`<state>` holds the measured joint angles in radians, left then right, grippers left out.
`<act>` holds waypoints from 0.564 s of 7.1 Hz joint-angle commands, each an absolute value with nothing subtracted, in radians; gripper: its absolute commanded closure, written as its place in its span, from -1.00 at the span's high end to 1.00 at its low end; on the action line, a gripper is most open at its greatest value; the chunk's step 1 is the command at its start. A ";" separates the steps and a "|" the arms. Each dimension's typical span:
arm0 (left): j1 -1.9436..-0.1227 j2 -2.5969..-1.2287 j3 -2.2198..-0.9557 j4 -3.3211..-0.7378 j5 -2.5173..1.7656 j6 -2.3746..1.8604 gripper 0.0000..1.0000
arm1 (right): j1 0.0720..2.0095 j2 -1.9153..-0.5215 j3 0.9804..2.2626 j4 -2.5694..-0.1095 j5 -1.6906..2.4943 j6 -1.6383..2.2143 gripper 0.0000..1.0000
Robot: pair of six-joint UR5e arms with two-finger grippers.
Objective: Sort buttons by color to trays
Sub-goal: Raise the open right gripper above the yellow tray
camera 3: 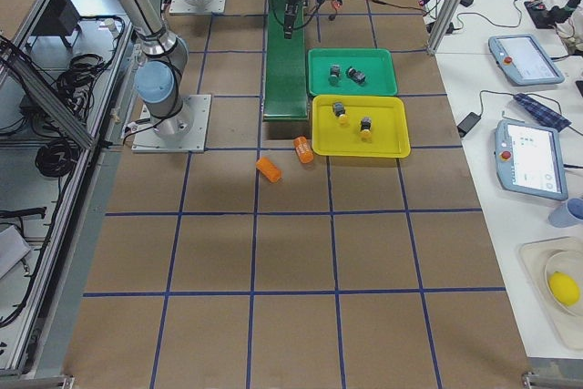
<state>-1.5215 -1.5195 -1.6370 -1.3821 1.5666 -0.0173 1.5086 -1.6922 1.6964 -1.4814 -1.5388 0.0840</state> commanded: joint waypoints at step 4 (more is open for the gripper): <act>-1.526 -1.516 -1.650 -1.381 1.559 -0.021 1.00 | 1.505 -1.693 1.700 -1.485 -1.543 0.100 1.00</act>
<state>-1.5253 -1.5171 -1.6431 -1.3833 1.5595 -0.0198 1.5011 -1.6920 1.7002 -1.4848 -1.5431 0.0891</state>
